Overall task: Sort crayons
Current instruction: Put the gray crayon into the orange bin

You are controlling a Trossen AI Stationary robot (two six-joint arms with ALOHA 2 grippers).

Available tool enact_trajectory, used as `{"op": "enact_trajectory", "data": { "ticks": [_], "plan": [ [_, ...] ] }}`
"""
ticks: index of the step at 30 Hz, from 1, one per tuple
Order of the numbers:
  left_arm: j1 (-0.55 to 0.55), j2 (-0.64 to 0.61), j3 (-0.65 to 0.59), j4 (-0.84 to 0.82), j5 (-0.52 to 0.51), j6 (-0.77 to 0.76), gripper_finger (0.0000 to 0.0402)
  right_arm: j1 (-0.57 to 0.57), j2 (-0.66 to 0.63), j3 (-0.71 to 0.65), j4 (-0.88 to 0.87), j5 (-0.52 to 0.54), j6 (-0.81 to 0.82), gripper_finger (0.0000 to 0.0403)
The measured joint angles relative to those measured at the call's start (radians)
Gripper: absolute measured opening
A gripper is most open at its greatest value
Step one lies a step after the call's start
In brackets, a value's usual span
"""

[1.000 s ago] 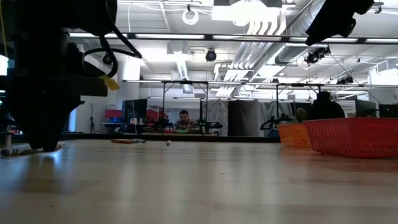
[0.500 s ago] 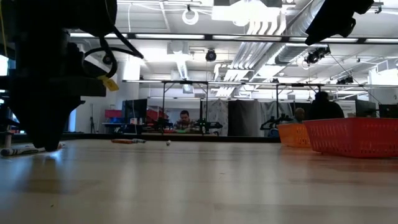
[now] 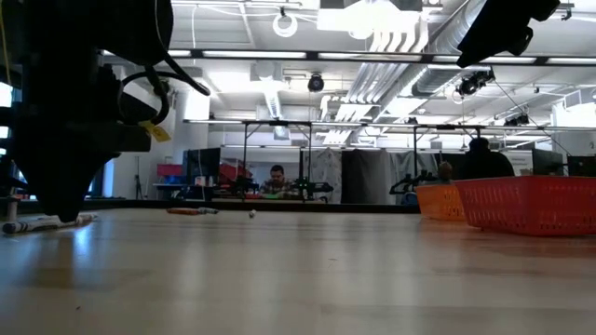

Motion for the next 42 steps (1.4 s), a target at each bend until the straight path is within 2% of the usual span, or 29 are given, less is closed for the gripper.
{"op": "enact_trajectory", "data": {
  "ticks": [20,26,34,38,42],
  "plan": [
    [-0.003,-0.001,0.000,0.033,0.020,-0.002,0.0115,0.000,0.000,0.000,0.000,-0.019,0.000,0.0147],
    [-0.008,-0.007,-0.056,0.083,0.060,-0.032,0.0115,0.000,0.000,0.000,-0.001,-0.027,0.000,0.0147],
    [-0.014,-0.007,-0.086,0.142,0.058,-0.029,0.0114,0.000,0.000,0.000,0.000,-0.027,0.000,0.0147],
    [-0.011,-0.006,-0.086,0.139,0.072,-0.016,0.0087,0.000,0.000,0.000,0.000,-0.027,0.000,0.0147],
    [-0.011,-0.006,-0.085,0.142,0.077,-0.003,0.0025,0.000,0.000,0.000,0.000,-0.026,0.000,0.0147]
  ]
}}
